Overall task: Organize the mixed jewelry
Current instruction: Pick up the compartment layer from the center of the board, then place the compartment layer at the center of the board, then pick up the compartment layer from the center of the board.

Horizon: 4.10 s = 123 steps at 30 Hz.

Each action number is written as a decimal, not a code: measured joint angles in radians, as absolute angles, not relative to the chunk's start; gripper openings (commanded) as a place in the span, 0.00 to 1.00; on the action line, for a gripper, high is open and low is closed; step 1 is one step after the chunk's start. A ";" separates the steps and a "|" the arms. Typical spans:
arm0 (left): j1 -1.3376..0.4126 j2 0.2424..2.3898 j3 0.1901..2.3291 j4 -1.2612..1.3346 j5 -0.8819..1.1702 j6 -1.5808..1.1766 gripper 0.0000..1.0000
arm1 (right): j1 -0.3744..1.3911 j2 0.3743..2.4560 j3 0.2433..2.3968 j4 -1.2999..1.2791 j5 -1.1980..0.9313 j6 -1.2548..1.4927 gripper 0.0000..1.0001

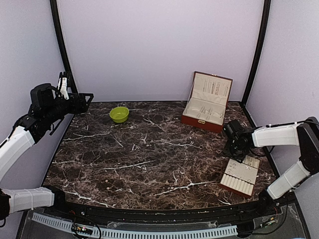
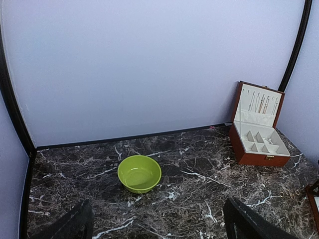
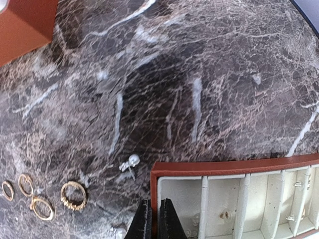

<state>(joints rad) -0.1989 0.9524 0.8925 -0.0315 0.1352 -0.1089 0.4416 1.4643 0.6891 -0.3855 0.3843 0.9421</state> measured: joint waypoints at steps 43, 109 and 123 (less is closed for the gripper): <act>-0.199 0.945 0.892 -0.031 0.156 -0.117 0.93 | 0.987 2.042 1.408 -0.503 0.376 0.961 0.00; -0.199 0.939 0.883 -0.031 0.141 -0.117 0.93 | 0.815 1.735 1.103 -0.418 0.344 0.757 0.35; -0.199 0.942 0.883 -0.031 0.141 -0.116 0.93 | 0.768 1.814 1.103 -0.381 0.335 0.741 0.27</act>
